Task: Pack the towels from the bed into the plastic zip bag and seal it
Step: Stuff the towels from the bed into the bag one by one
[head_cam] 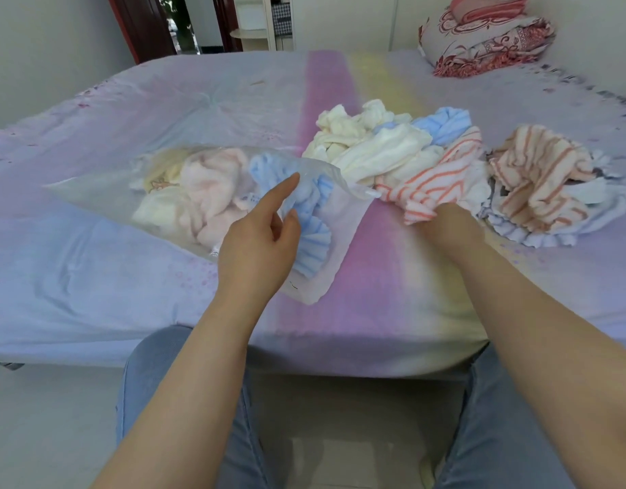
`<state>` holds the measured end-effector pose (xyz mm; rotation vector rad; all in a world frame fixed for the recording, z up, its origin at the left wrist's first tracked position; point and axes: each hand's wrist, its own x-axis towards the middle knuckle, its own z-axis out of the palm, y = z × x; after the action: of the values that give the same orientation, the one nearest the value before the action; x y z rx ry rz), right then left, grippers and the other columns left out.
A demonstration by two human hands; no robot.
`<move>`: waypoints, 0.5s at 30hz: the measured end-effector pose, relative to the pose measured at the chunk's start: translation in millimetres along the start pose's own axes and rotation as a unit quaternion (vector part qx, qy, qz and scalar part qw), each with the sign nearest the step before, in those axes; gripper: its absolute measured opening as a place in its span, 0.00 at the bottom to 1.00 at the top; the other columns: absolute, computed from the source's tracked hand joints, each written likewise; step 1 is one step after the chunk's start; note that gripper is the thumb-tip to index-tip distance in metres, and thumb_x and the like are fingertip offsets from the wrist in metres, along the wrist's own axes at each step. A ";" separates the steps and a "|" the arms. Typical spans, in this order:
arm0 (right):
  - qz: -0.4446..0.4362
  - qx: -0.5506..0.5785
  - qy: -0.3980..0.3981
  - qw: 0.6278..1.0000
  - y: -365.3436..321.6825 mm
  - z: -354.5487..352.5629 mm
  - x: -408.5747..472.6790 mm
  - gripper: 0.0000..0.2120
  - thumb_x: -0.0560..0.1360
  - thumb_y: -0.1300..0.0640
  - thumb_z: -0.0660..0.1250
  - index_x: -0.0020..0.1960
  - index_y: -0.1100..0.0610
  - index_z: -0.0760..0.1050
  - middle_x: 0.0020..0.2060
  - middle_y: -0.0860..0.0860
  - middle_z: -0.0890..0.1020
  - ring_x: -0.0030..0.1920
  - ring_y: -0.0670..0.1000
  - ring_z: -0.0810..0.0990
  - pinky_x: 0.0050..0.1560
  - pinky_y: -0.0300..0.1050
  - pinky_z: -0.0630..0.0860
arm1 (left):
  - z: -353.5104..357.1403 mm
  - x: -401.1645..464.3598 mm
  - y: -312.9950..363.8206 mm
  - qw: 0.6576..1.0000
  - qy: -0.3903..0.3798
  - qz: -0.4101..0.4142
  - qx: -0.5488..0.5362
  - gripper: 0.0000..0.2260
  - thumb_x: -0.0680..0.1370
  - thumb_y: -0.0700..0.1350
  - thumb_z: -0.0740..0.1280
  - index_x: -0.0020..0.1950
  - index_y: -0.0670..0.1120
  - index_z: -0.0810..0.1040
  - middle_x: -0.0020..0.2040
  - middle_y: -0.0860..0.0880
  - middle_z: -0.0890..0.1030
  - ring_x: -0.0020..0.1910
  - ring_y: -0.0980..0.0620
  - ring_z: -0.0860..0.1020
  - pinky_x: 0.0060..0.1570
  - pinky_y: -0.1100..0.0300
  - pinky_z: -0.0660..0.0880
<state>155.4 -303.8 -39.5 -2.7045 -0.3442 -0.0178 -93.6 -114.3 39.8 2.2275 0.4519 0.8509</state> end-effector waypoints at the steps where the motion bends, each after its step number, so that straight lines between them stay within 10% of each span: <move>1: -0.035 -0.010 -0.033 0.999 -14.3 -4.7 -14.6 0.16 0.75 0.52 0.64 0.56 0.61 0.77 0.56 0.62 0.80 0.56 0.61 0.79 0.52 0.48 0.72 | 0.9 0.5 0.3 1.000 0.001 -0.001 -0.001 0.20 0.79 0.46 0.61 0.68 0.65 0.69 0.27 0.53 0.66 0.30 0.56 0.69 0.35 0.59 0.71; 5: -0.194 -0.090 -0.275 0.937 -62.0 -21.2 -87.0 0.08 0.72 0.54 0.68 0.48 0.57 0.76 0.46 0.54 0.81 0.47 0.55 0.77 0.43 0.42 0.69 | 2.0 3.1 1.0 1.000 0.007 -0.002 -0.010 0.20 0.79 0.46 0.60 0.68 0.66 0.69 0.28 0.52 0.66 0.30 0.57 0.69 0.35 0.59 0.71; 8: -0.262 -0.044 -0.391 0.881 -81.9 -31.0 -122.5 0.13 0.70 0.45 0.68 0.49 0.51 0.75 0.49 0.49 0.80 0.51 0.52 0.78 0.54 0.46 0.74 | -1.1 4.9 -0.6 1.000 0.015 -0.003 -0.018 0.20 0.79 0.46 0.60 0.68 0.65 0.69 0.27 0.55 0.67 0.29 0.58 0.68 0.34 0.64 0.70; 11: -0.239 0.026 -0.317 0.917 -86.7 -32.7 -117.4 0.15 0.72 0.47 0.67 0.55 0.54 0.77 0.54 0.52 0.80 0.52 0.52 0.79 0.57 0.51 0.75 | -4.7 4.0 -2.3 1.000 0.020 -0.005 -0.022 0.20 0.80 0.45 0.60 0.68 0.64 0.70 0.26 0.57 0.67 0.29 0.58 0.68 0.34 0.67 0.69; 15: -0.102 -0.069 0.004 0.992 -68.4 -20.1 -66.6 0.24 0.72 0.45 0.66 0.65 0.50 0.72 0.73 0.54 0.59 0.71 0.61 0.60 0.69 0.58 0.60 | -7.6 0.9 -3.3 0.999 0.017 -0.007 -0.030 0.19 0.80 0.44 0.60 0.68 0.63 0.71 0.25 0.57 0.67 0.28 0.58 0.68 0.33 0.68 0.68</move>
<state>75.0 -267.1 1.9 -2.7910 -0.6377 -0.1148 -98.4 -107.8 41.9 2.1566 0.4513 0.8844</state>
